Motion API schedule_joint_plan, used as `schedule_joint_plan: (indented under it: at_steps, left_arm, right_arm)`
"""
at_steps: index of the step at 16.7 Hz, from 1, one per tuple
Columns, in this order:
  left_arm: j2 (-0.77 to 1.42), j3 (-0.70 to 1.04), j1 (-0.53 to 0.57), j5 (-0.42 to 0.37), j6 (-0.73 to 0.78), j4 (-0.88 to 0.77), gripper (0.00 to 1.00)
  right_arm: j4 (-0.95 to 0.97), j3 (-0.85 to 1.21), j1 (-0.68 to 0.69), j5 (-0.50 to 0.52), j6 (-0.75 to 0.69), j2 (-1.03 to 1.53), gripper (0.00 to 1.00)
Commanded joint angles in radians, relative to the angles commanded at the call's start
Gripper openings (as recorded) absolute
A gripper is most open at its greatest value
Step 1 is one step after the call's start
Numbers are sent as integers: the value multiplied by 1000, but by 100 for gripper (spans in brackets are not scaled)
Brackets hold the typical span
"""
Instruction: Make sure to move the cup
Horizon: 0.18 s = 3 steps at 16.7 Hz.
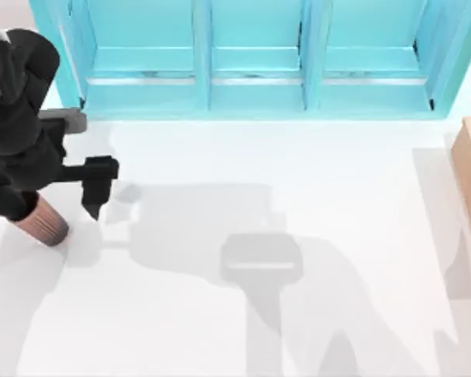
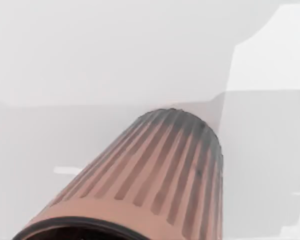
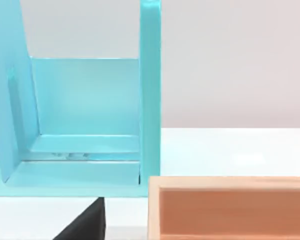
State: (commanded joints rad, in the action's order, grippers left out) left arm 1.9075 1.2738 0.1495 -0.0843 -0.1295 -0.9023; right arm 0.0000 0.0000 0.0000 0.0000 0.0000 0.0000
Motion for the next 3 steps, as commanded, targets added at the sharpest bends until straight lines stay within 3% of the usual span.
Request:
schedule_joint_plan:
  at_steps: [3]
  left_arm:
    - [0,0,0,0,0,0,100]
  right_arm:
    - [0,0,0,0,0,0,100]
